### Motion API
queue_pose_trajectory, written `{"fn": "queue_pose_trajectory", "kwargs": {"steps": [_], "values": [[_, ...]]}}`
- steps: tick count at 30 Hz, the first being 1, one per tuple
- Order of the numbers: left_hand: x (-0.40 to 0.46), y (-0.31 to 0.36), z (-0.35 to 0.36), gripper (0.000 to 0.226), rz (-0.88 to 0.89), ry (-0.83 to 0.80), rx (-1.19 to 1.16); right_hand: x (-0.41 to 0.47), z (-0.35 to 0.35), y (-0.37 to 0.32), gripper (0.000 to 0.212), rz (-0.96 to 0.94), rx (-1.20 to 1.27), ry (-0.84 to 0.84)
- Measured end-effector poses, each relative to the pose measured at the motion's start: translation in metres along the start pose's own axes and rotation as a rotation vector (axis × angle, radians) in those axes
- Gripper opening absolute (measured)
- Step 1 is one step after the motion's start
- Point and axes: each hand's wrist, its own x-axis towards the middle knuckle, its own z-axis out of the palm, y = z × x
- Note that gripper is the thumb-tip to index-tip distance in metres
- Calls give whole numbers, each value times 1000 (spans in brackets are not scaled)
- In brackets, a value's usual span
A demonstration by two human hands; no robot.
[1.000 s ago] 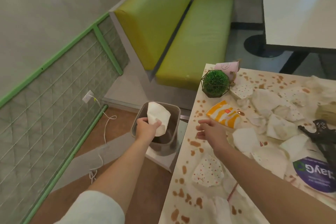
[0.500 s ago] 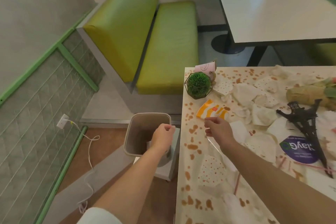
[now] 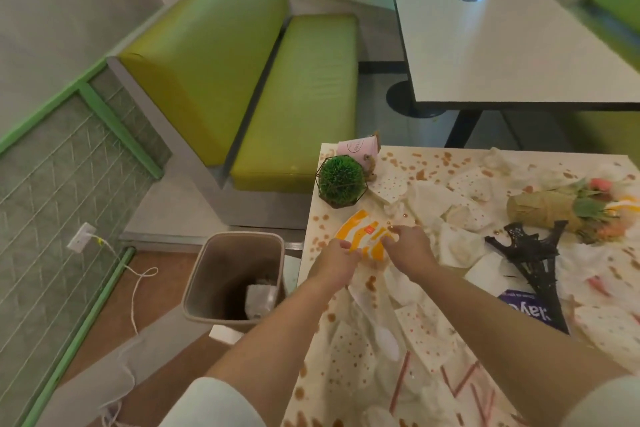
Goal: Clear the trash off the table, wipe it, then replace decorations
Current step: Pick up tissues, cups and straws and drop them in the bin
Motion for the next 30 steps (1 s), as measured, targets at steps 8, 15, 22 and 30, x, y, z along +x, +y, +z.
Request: {"fn": "queue_pose_trajectory", "kwargs": {"steps": [8,15,22,30], "values": [[15,7,33,40,-11,123,47,27,9,10,74,-51,-44,-99],[14,1,41,33,34,128,-24,29,11,16,72,87,240,-188],[3,7,31,37,63,326,-403,17,6,12,54,233,818,-256],[-17,-12,-11,25,-67,207,-773,-33,26,-34,35,157,981,-430]]}}
